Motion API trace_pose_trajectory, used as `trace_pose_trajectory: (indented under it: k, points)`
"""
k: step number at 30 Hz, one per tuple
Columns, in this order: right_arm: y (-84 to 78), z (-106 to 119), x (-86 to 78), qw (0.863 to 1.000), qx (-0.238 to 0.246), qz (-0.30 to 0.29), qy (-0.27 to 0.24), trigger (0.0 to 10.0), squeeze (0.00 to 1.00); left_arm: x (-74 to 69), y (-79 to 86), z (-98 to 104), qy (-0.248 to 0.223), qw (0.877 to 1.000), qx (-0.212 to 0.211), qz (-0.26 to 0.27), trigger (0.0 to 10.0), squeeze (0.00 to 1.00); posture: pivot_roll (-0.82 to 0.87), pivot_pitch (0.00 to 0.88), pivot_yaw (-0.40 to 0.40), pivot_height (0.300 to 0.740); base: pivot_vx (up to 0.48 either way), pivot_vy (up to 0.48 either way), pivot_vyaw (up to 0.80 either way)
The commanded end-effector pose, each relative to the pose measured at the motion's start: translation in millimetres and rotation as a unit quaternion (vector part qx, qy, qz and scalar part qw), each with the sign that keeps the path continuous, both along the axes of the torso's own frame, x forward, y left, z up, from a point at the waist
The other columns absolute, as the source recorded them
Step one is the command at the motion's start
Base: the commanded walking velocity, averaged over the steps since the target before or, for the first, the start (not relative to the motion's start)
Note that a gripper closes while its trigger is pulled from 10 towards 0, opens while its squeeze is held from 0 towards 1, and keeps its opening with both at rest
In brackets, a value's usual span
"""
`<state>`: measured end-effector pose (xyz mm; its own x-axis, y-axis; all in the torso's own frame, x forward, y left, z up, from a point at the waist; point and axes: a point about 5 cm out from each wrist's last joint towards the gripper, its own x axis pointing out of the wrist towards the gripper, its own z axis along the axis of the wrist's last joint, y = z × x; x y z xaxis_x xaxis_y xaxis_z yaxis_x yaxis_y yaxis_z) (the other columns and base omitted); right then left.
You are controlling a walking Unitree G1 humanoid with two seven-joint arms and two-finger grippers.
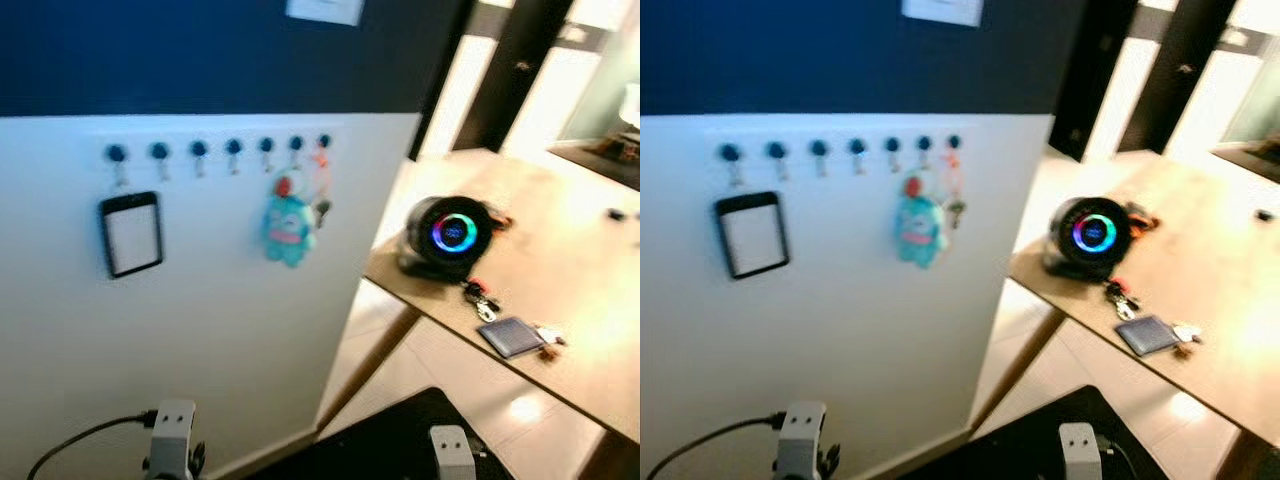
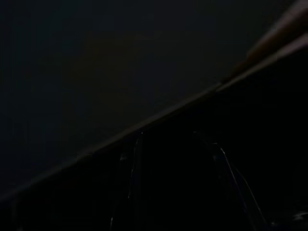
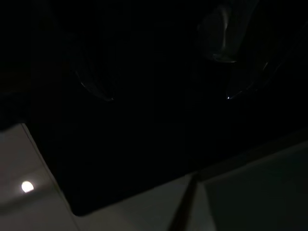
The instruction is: Hang keys on a hook
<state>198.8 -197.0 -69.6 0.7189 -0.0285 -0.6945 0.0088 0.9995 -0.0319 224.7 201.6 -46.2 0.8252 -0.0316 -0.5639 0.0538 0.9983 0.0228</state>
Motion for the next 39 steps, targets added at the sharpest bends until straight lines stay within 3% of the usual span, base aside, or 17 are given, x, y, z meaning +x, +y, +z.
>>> trace_pose_trajectory:
  k: [1,39]
  points:
    - [0.2,-0.7,-1.1,1.0,0.002,0.0,0.002,10.0,0.0,-6.2,0.4,-3.9,0.008,1.0,0.004,-0.006,10.0,0.0,0.09,0.01,-0.084,0.74,0.0,0.0,-0.8]
    - [6.4,-0.5,0.6,1.0,0.001,0.029,0.004,10.0,0.0,-10.1,0.1,-0.8,-0.035,0.999,-0.019,0.024,10.0,0.0,0.1,0.04,-0.111,0.74,0.0,0.0,-0.8]
